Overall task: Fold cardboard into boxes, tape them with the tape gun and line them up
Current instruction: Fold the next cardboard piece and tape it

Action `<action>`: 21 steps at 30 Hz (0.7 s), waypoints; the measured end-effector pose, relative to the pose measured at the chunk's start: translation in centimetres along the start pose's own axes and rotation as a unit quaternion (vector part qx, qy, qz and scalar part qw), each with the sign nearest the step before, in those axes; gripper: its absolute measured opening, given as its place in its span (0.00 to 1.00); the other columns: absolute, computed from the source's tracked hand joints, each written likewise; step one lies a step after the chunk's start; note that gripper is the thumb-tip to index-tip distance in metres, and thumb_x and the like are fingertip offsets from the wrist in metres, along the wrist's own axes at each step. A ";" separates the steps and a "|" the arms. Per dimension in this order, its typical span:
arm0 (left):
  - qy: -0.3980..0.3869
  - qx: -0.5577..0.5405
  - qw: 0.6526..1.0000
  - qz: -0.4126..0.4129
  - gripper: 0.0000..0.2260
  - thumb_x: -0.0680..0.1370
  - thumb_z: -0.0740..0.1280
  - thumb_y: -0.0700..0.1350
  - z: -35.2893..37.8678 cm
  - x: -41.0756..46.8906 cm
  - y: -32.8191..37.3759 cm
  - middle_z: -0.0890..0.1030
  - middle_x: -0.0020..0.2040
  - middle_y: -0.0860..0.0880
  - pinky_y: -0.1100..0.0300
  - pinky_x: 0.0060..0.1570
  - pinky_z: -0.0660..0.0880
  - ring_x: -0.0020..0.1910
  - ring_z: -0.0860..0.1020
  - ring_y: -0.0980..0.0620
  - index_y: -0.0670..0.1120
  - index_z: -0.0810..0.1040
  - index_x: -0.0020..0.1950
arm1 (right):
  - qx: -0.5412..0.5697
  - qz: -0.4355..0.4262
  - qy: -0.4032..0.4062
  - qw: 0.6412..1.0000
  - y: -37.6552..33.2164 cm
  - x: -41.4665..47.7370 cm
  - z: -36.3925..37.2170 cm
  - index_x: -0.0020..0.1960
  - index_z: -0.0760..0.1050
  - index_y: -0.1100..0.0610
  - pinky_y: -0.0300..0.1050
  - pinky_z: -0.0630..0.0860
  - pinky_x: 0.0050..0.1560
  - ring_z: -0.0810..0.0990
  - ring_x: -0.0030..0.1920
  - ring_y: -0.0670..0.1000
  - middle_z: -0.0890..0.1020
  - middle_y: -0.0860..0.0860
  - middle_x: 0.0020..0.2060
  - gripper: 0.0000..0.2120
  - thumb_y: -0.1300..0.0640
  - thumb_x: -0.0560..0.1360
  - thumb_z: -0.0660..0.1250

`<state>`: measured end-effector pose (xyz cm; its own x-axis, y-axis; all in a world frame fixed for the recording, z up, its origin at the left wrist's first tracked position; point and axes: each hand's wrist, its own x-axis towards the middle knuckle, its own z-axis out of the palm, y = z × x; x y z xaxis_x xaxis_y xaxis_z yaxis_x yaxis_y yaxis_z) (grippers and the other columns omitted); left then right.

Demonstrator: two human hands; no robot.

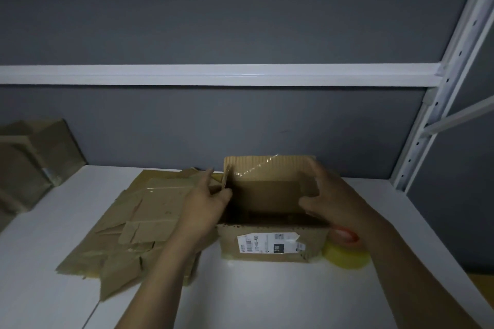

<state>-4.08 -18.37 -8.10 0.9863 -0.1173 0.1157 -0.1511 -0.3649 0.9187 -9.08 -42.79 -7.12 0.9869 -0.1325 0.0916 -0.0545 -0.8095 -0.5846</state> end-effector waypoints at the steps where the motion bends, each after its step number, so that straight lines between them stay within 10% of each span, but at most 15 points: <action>1: 0.005 0.002 1.000 0.027 0.21 0.81 0.63 0.45 -0.1 0.2 -0.2 0.73 0.57 0.58 0.77 0.31 0.70 0.47 0.72 0.62 0.54 0.64 0.74 | 0.012 -0.018 0.020 1.000 0.3 0.1 -0.3 0.73 0.55 0.42 0.41 0.75 0.47 0.74 0.56 0.49 0.68 0.49 0.67 0.32 0.52 0.74 0.67; 7: -0.042 0.076 0.988 0.125 0.08 0.82 0.60 0.50 -1.8 0.8 -0.7 0.81 0.45 0.57 0.61 0.42 0.73 0.44 0.78 0.60 0.53 0.79 0.50 | 0.120 -0.033 -0.015 0.992 2.7 -1.5 -2.6 0.53 0.77 0.41 0.31 0.70 0.49 0.74 0.56 0.39 0.74 0.38 0.57 0.09 0.53 0.80 0.61; 12: -0.234 0.055 0.968 0.067 0.27 0.67 0.74 0.53 -3.8 1.3 -1.8 0.77 0.58 0.53 0.55 0.54 0.77 0.53 0.79 0.55 0.61 0.70 0.64 | 0.230 -0.011 -0.251 0.940 5.5 -2.1 -3.7 0.68 0.60 0.31 0.55 0.75 0.62 0.74 0.65 0.49 0.69 0.39 0.68 0.40 0.51 0.64 0.76; 18: -0.104 0.025 0.992 0.072 0.27 0.68 0.78 0.42 -1.4 1.0 -2.3 0.80 0.56 0.56 0.64 0.47 0.78 0.53 0.80 0.56 0.59 0.72 0.62 | 0.132 -0.043 -0.048 0.989 3.6 -1.2 -0.6 0.61 0.65 0.40 0.32 0.76 0.39 0.79 0.53 0.44 0.75 0.40 0.58 0.21 0.52 0.73 0.71; 21: -0.073 -0.039 0.995 0.050 0.43 0.69 0.78 0.44 -0.5 0.6 -3.7 0.74 0.62 0.63 0.61 0.54 0.77 0.58 0.77 0.61 0.64 0.57 0.74 | 0.217 -0.033 0.018 0.975 4.3 -1.7 1.0 0.66 0.63 0.38 0.30 0.76 0.42 0.77 0.59 0.47 0.74 0.41 0.61 0.26 0.53 0.74 0.71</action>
<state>-2.90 -16.62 -11.22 0.9457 -0.2844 0.1572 -0.2368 -0.2720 0.9327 -10.80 -45.52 -10.57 0.9798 -0.1145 0.1642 0.0860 -0.4999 -0.8618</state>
